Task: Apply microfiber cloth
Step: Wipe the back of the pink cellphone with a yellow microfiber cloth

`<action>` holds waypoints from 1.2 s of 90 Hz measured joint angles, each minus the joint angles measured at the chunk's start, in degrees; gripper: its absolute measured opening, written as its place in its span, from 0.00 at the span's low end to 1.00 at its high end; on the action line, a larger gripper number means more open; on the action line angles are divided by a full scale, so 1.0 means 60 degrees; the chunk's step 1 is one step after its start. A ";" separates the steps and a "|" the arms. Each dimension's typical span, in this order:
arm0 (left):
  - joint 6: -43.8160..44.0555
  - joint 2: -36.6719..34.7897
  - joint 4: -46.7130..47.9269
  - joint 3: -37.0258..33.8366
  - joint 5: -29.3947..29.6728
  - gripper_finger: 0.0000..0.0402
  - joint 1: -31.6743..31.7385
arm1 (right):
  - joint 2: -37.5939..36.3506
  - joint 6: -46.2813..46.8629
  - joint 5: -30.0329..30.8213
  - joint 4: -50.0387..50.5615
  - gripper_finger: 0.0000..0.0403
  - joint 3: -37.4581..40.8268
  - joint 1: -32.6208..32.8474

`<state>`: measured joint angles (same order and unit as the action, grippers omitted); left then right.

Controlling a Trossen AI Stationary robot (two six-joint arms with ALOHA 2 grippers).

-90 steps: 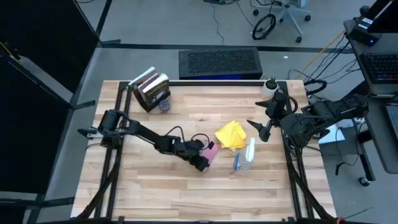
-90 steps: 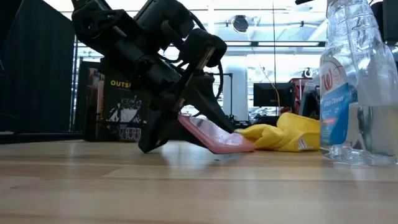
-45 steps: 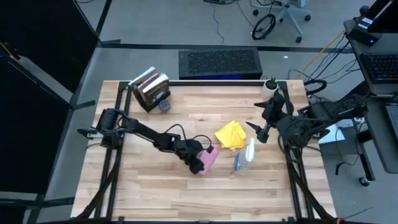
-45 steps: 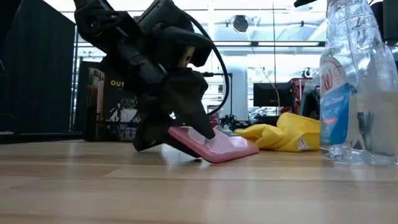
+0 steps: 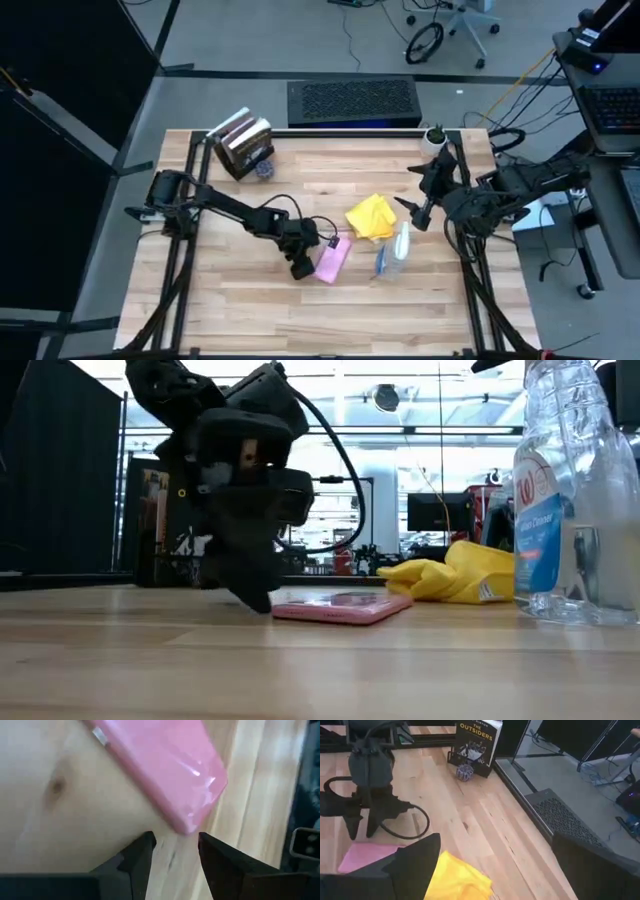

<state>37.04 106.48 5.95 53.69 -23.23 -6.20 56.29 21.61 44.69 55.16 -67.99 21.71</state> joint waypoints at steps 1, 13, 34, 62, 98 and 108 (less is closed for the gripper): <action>-0.0020 0.0000 0.0000 0.0000 0.0047 0.37 -0.0022 | 0.0000 0.0002 0.0000 0.0000 0.91 0.0000 0.0000; -0.0240 0.0107 -0.0251 0.0012 0.0878 0.37 -0.0279 | 0.0000 0.0025 0.0004 -0.0020 0.91 0.0000 0.0000; -0.0241 0.0153 -0.0114 0.0253 0.1064 0.37 -0.0356 | 0.0062 0.0032 0.0010 -0.0132 0.91 0.0000 0.0000; 0.0110 0.0557 -0.1644 0.0313 0.1180 0.37 -0.0568 | 0.0273 0.0033 0.0018 -0.0164 0.91 0.0000 -0.0004; -0.0227 0.0842 -0.3026 0.0334 0.0817 0.37 -0.0596 | 0.0339 -0.0140 0.0015 -0.0420 0.91 0.0000 -0.0004; -0.1149 0.0287 -0.1745 0.0563 0.0819 0.37 -0.0256 | 0.0339 -0.0393 -0.0120 -0.1270 0.91 0.0000 -0.0015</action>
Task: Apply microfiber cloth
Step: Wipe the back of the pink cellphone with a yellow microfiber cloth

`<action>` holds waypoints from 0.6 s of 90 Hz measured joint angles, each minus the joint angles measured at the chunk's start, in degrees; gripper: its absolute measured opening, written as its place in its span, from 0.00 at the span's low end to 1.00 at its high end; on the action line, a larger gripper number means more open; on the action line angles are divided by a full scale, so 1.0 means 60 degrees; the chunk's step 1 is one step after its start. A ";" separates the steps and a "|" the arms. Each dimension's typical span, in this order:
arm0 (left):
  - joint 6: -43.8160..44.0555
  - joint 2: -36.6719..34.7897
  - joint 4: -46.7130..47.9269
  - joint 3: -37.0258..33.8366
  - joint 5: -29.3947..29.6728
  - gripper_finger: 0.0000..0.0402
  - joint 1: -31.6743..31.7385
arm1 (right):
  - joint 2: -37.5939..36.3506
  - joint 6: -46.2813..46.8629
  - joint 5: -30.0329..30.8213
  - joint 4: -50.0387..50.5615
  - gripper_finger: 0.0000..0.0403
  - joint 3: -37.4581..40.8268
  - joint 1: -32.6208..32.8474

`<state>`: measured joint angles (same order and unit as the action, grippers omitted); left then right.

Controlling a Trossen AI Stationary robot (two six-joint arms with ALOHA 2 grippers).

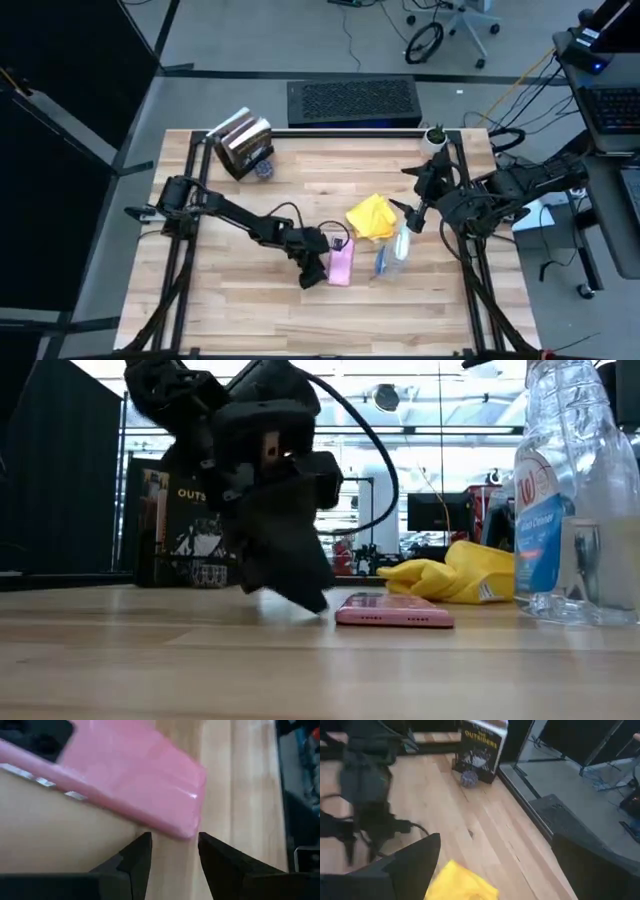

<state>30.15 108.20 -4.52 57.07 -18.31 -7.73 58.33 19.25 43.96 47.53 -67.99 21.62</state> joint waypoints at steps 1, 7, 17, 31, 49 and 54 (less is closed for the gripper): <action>-0.0125 -0.0075 0.0132 0.0037 0.0086 0.37 0.0040 | 0.0000 -0.0040 -0.0048 -0.0112 0.91 0.0000 -0.0013; -0.0910 -0.0543 0.1053 0.0269 0.0679 0.37 0.0309 | 0.0024 -0.0370 -0.0547 -0.0941 0.91 0.0000 -0.0214; -0.2350 -0.1200 0.1580 0.0554 0.1713 0.37 0.0743 | 0.0283 -0.0798 -0.1672 -0.1795 0.91 -0.0135 -0.0855; -0.3617 -0.1451 0.0752 0.0592 0.1756 0.37 0.1434 | 0.1369 -0.0633 -0.2993 -0.1246 0.91 -0.0843 -0.2235; -0.3860 -0.0300 -0.1133 0.0586 0.0590 0.37 0.1921 | 0.3376 -0.0070 -0.4720 0.0356 0.91 -0.1861 -0.4147; -0.3964 -0.0055 -0.1257 0.0578 0.0512 0.37 0.1908 | 0.3839 -0.0070 -0.4926 0.0747 0.91 -0.2179 -0.4529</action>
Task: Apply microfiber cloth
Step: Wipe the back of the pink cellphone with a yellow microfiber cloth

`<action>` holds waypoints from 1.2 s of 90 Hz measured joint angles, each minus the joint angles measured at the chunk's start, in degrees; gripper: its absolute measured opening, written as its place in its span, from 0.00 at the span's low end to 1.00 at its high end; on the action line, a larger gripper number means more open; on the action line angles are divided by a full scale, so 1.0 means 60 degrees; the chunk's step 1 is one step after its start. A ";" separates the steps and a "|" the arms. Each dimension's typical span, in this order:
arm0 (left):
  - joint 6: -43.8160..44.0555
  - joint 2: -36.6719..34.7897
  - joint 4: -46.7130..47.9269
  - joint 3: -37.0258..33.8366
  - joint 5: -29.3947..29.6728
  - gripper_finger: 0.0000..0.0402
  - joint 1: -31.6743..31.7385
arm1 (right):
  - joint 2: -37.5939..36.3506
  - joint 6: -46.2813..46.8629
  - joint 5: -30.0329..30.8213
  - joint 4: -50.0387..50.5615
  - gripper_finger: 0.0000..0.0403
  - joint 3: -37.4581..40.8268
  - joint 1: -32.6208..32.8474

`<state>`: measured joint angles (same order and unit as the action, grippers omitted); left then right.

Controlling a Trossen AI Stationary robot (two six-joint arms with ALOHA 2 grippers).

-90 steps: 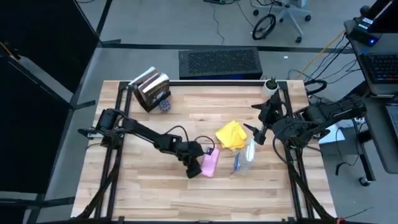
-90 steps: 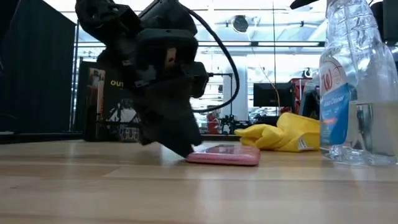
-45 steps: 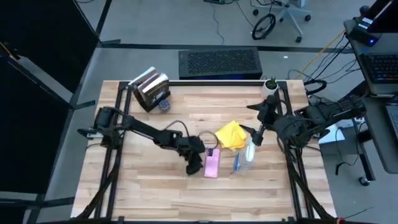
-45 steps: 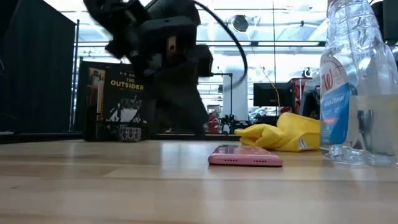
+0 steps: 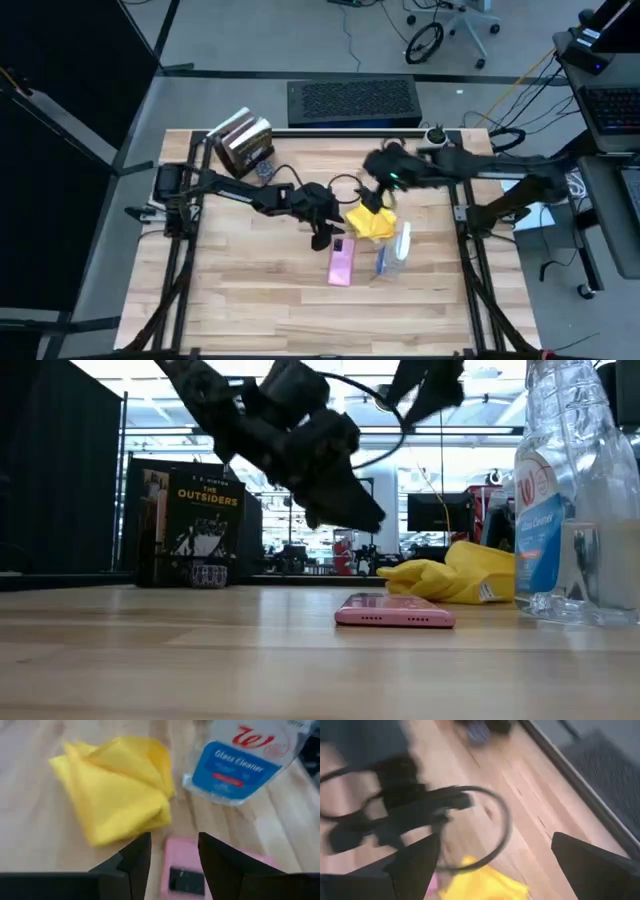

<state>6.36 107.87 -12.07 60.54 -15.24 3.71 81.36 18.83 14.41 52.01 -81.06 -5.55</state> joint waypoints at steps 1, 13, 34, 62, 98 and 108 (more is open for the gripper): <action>-0.0048 0.0051 -0.0050 0.0000 0.0001 0.37 -0.0010 | 0.0084 -0.0001 -0.0039 0.0072 0.91 -0.0053 -0.0064; -0.0856 0.0463 -0.0085 -0.0001 0.0058 0.37 -0.0189 | 0.0949 -0.0004 -0.0733 0.0447 0.91 -0.0338 -0.0674; -0.1379 0.0595 -0.0177 0.0003 0.0445 0.37 -0.0311 | 0.2131 0.0011 -0.1190 0.1051 0.91 -0.0342 -0.1156; -0.1425 0.1046 -0.0300 -0.0008 0.0254 0.25 -0.0583 | 0.3008 0.0751 -0.1496 0.1679 0.89 -0.0353 -0.1110; -0.1445 0.1360 -0.0265 0.0039 0.0251 0.16 -0.0581 | 0.3352 0.1531 -0.1791 0.1547 0.87 0.0736 -0.0420; -0.1438 0.1360 -0.0234 0.0036 0.0247 0.16 -0.0599 | 0.3341 0.1654 -0.2029 0.0896 0.87 0.1206 -0.0219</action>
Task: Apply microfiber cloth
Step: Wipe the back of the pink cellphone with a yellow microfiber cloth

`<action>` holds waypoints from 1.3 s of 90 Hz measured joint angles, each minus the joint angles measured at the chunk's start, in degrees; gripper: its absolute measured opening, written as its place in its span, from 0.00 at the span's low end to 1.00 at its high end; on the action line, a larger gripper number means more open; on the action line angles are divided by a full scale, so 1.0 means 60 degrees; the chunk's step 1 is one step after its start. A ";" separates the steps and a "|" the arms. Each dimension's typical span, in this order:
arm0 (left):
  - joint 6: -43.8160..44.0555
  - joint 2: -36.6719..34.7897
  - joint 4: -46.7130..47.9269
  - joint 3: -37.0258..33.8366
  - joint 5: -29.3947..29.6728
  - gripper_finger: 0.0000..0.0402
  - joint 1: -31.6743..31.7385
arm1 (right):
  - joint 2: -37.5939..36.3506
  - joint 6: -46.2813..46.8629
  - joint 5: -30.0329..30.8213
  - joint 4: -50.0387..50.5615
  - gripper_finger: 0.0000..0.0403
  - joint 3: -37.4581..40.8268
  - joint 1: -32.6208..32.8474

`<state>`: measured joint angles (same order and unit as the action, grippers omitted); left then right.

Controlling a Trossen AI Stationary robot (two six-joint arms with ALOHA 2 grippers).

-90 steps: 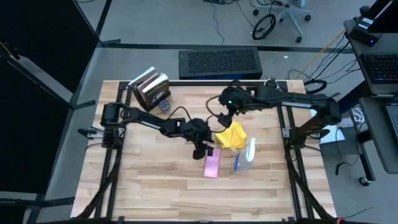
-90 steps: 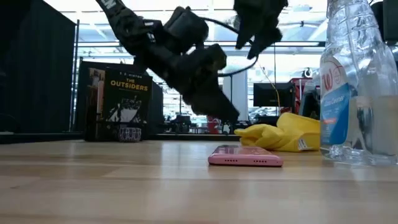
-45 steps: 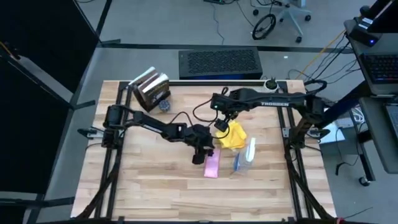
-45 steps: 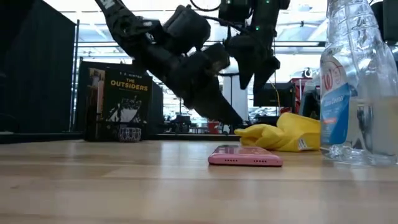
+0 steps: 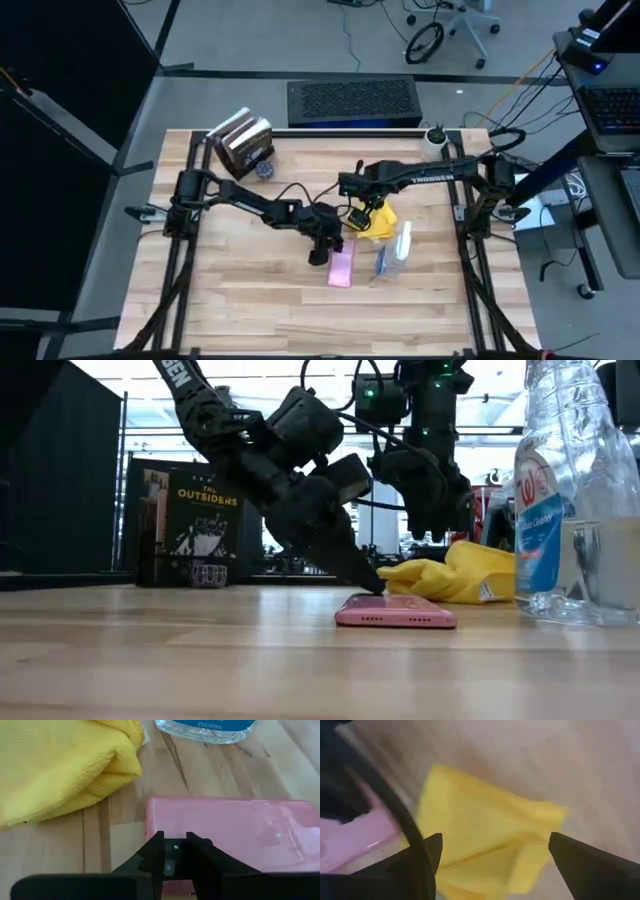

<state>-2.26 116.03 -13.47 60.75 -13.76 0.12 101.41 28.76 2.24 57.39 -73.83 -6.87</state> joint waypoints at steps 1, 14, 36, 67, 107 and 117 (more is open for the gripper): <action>0.0000 0.0000 0.0004 0.0002 0.0000 0.16 0.0000 | 0.0000 0.0012 -0.0006 -0.0043 0.87 0.0047 0.0008; 0.0040 0.0004 0.0025 0.0003 -0.0025 0.16 -0.0037 | -0.0011 0.0280 -0.0010 -0.0458 0.87 0.0590 0.0118; 0.0044 0.0018 0.0058 0.0003 -0.0025 0.16 -0.0180 | -0.0026 0.0427 0.0044 -0.0844 0.87 0.1136 0.0380; 0.0098 0.0011 -0.0001 -0.0044 0.0062 0.16 -0.0160 | -0.0413 -0.0014 0.0278 -0.0260 0.87 0.0256 0.0436; 0.0108 0.0011 -0.0064 -0.0044 0.0153 0.16 -0.0160 | -0.1226 0.0284 0.1196 0.1263 0.87 -0.1198 0.0204; 0.0083 0.0011 -0.0066 -0.0044 0.0153 0.16 -0.0160 | -0.1409 0.0804 0.2184 0.2846 0.87 -0.1072 0.0136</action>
<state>-1.77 116.09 -13.87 60.49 -12.84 -0.84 92.95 33.58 15.34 74.46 -80.26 -6.05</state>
